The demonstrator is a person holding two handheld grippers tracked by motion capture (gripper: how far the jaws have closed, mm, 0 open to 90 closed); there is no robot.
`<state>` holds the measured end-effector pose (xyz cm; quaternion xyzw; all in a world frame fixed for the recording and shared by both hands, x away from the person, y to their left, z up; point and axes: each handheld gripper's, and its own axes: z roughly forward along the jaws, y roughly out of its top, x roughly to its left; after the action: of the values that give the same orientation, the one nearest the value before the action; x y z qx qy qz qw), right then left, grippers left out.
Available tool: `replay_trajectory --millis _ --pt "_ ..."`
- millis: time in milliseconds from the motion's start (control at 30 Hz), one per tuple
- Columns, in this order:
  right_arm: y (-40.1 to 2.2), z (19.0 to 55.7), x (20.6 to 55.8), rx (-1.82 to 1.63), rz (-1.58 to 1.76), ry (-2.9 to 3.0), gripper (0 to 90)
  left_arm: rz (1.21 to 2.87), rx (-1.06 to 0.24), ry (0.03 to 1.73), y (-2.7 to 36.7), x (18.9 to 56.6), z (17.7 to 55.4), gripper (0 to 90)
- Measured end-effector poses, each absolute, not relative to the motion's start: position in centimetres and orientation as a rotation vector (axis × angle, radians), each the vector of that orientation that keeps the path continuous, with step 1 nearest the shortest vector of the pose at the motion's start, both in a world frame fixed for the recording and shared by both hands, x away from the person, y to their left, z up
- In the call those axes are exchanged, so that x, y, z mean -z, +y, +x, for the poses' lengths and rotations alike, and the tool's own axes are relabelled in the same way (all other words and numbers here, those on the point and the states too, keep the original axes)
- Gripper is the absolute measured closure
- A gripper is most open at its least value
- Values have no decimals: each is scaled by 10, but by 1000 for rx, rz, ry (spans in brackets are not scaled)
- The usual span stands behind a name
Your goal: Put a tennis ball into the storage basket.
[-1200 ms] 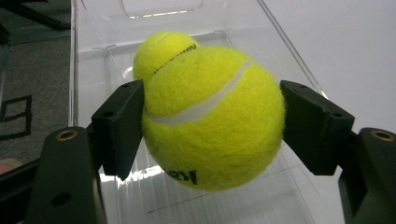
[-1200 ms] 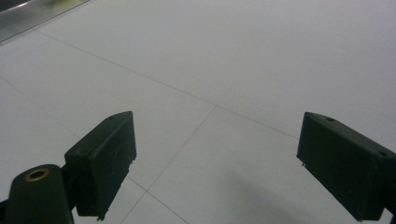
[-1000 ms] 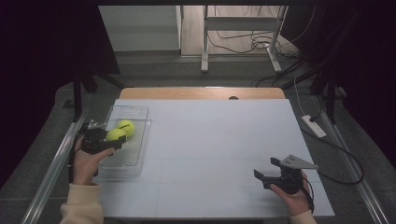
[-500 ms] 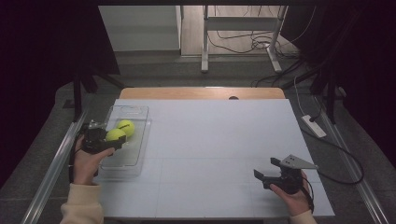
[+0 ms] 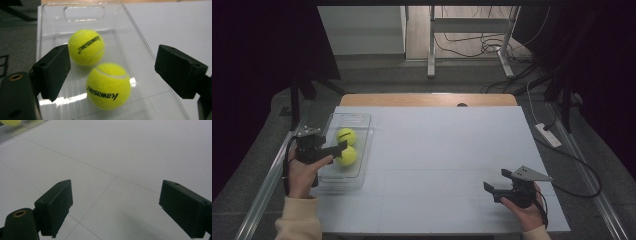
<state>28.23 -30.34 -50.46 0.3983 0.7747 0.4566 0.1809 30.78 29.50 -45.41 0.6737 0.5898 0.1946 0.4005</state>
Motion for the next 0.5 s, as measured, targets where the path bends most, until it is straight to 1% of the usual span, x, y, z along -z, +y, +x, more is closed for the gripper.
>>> replay_trajectory --millis 133,500 --pt "-303 282 505 -1289 1124 2188 113 1674 -433 1426 296 452 306 129" --pt "-304 283 505 -1291 1123 2188 113 1647 -400 1324 293 447 303 123"
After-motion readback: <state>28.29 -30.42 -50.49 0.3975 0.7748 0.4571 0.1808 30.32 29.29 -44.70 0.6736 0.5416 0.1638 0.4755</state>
